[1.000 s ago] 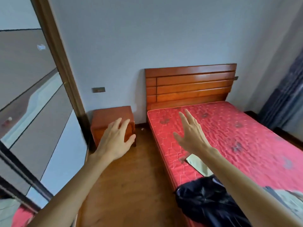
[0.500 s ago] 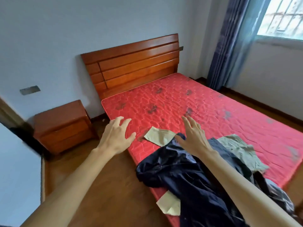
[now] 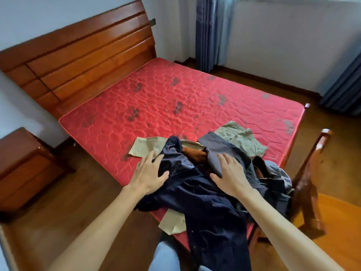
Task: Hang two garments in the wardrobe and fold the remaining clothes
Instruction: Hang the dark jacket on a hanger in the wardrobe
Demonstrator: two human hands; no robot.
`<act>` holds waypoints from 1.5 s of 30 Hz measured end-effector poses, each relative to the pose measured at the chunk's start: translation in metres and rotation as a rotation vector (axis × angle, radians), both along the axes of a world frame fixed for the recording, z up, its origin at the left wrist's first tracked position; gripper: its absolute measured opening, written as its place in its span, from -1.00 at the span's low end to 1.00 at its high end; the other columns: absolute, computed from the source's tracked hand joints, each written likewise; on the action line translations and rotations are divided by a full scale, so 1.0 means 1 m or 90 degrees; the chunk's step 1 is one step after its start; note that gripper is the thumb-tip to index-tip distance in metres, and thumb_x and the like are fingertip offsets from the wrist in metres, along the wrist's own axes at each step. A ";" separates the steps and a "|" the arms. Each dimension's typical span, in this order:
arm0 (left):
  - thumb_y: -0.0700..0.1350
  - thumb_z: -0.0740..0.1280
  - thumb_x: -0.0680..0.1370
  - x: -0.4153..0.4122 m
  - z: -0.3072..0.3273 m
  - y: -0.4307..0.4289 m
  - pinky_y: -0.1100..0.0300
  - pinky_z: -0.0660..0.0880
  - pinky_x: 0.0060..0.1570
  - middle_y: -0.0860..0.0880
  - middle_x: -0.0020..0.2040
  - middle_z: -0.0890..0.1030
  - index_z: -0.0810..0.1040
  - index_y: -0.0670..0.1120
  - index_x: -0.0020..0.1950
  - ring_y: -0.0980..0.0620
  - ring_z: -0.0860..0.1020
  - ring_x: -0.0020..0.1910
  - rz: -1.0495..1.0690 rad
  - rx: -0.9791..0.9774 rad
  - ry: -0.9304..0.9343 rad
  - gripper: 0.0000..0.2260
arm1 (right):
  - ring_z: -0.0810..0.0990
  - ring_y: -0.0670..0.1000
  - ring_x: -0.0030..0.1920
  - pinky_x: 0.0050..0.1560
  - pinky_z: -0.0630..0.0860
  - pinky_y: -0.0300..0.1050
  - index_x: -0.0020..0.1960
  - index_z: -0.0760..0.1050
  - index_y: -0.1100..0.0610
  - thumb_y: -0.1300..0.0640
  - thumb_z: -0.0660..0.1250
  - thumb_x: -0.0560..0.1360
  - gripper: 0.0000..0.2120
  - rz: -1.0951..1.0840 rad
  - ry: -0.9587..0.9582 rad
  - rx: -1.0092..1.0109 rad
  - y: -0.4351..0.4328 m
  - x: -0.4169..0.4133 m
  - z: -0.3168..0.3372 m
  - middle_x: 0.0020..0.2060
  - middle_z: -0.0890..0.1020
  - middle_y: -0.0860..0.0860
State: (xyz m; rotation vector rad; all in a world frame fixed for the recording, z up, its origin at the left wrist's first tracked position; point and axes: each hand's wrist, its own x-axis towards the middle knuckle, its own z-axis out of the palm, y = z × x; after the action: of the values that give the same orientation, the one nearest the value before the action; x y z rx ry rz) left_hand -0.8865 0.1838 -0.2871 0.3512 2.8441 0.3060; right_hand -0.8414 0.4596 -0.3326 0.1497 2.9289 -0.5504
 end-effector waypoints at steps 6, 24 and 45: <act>0.15 0.22 0.62 -0.030 -0.036 0.045 -0.07 0.17 0.51 -0.16 0.61 0.10 0.17 -0.01 0.60 -0.16 0.13 0.56 -0.084 -0.028 -0.074 -0.41 | 0.25 0.16 0.50 0.48 0.24 0.07 0.57 0.12 0.12 -0.13 0.29 0.55 -0.29 -0.062 -0.048 -0.005 0.028 0.006 -0.030 0.52 0.27 0.10; 0.07 0.18 0.65 -0.100 -0.235 0.098 -0.05 0.32 0.40 -0.13 0.56 0.22 0.19 -0.06 0.59 -0.18 0.25 0.49 -0.216 -0.092 -0.390 -0.47 | 0.35 0.14 0.45 0.41 0.32 0.01 0.61 0.07 0.12 -0.08 0.25 0.60 -0.31 -0.209 -0.366 -0.100 0.008 -0.002 -0.189 0.51 0.34 0.07; -0.16 0.20 0.61 -0.068 -0.400 0.085 0.03 0.49 -0.01 -0.08 0.11 0.55 0.53 -0.05 0.16 -0.12 0.51 0.13 -0.383 -0.172 -0.387 -0.82 | 0.58 0.22 0.14 -0.07 0.43 -0.02 0.63 -0.18 0.07 0.18 0.32 0.55 -0.14 -0.118 -0.529 -0.082 -0.056 -0.028 -0.317 0.30 0.41 0.18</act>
State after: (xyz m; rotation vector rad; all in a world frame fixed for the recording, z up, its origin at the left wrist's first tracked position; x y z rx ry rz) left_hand -0.9550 0.2689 -0.6868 0.8536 2.0325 -0.0874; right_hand -0.8693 0.4040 -0.6492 0.5009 2.0778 -0.5315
